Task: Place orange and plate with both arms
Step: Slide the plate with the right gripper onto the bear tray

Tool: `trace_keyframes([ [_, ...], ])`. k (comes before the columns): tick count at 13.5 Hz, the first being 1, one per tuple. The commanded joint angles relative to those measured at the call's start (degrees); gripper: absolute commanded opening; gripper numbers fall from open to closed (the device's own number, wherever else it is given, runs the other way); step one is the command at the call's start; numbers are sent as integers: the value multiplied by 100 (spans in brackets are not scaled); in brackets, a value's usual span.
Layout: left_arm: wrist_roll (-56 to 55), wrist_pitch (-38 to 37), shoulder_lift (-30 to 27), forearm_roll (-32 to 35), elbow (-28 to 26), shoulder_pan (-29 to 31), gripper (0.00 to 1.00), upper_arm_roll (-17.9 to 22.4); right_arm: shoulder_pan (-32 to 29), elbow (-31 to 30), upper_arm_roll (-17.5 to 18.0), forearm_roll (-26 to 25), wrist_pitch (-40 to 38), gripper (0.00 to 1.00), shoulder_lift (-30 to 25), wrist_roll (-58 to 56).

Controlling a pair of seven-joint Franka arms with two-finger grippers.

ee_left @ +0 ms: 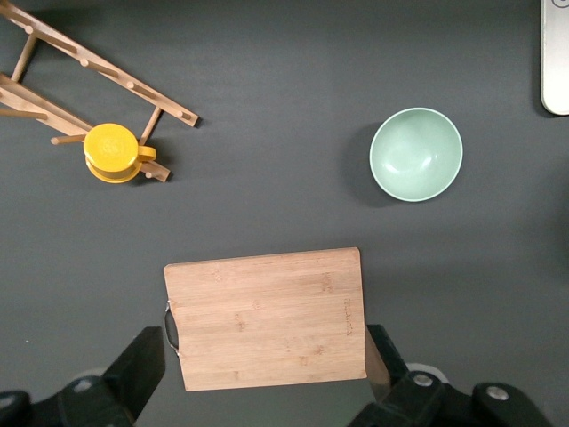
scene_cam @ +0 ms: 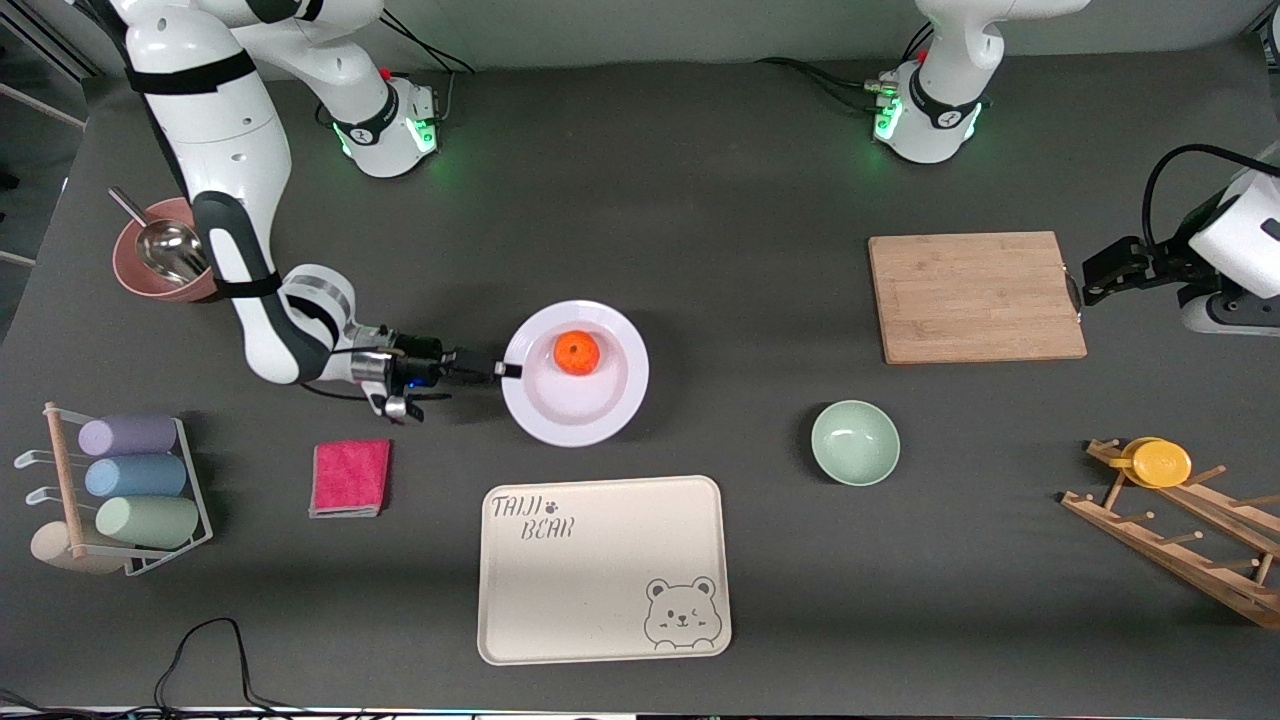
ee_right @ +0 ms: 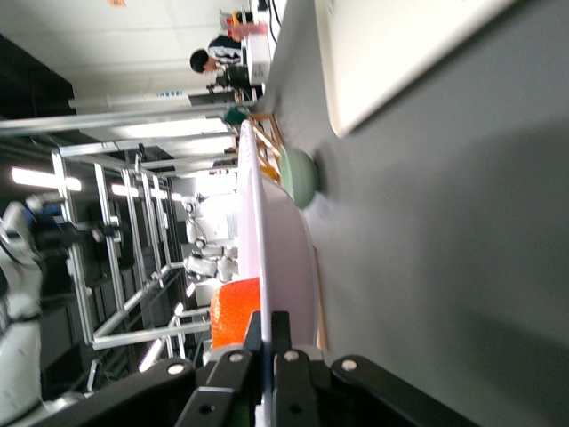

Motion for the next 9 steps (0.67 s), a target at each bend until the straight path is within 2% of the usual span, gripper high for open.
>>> trace_keyframes([
  [1, 87, -117, 17, -45, 109, -106, 100, 113, 0, 1517, -32, 20, 124, 0, 703, 998],
  [6, 104, -221, 25, -141, 109, -106, 100, 131, -9, 4076, -23, 134, 388, 0, 2347, 1817],
  [9, 104, -275, 25, -141, 100, -106, 100, 131, -114, 5167, -6, 195, 677, 0, 3103, 2266],
])
